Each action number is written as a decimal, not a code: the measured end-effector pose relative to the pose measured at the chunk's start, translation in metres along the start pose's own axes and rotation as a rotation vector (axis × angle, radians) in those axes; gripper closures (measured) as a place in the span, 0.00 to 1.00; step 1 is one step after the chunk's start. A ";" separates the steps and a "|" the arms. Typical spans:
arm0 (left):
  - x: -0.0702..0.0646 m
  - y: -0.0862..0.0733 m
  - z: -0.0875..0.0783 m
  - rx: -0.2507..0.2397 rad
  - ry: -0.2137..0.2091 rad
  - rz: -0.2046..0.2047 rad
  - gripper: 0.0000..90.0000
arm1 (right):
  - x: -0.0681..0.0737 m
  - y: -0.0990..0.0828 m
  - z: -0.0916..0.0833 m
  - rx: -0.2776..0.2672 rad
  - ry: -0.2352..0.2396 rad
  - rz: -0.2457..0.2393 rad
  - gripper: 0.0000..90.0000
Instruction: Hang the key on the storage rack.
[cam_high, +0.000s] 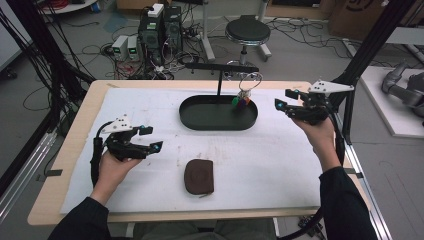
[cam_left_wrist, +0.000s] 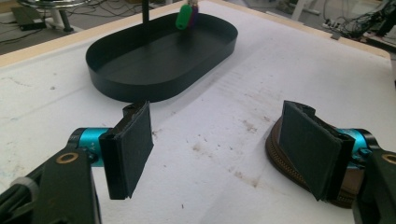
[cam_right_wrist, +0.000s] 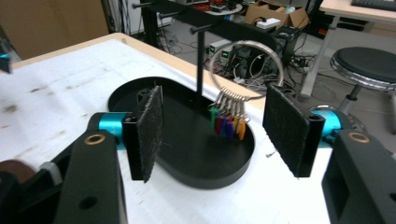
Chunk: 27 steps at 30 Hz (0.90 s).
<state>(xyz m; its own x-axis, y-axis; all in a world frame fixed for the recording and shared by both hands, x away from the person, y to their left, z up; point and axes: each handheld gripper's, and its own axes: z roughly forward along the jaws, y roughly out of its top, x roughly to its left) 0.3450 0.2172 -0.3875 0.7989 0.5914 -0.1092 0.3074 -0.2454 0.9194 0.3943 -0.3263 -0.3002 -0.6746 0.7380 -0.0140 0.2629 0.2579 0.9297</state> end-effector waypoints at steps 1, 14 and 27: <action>0.001 0.000 -0.001 -0.004 0.005 -0.004 0.29 | 0.002 -0.002 -0.003 -0.010 0.000 -0.002 0.43; 0.002 -0.014 -0.011 -0.015 0.042 -0.021 0.29 | 0.014 -0.043 -0.035 -0.060 -0.016 0.053 0.37; -0.003 -0.017 -0.013 -0.003 0.091 0.011 0.29 | 0.026 -0.095 -0.034 -0.031 -0.037 0.112 0.32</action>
<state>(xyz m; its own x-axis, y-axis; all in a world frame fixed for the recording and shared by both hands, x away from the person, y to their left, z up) 0.3304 0.2300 -0.3978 0.7519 0.6562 -0.0640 0.2971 -0.2506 0.9214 0.3280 -0.3526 -0.3764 -0.6164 0.7836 0.0772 0.3131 0.1540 0.9372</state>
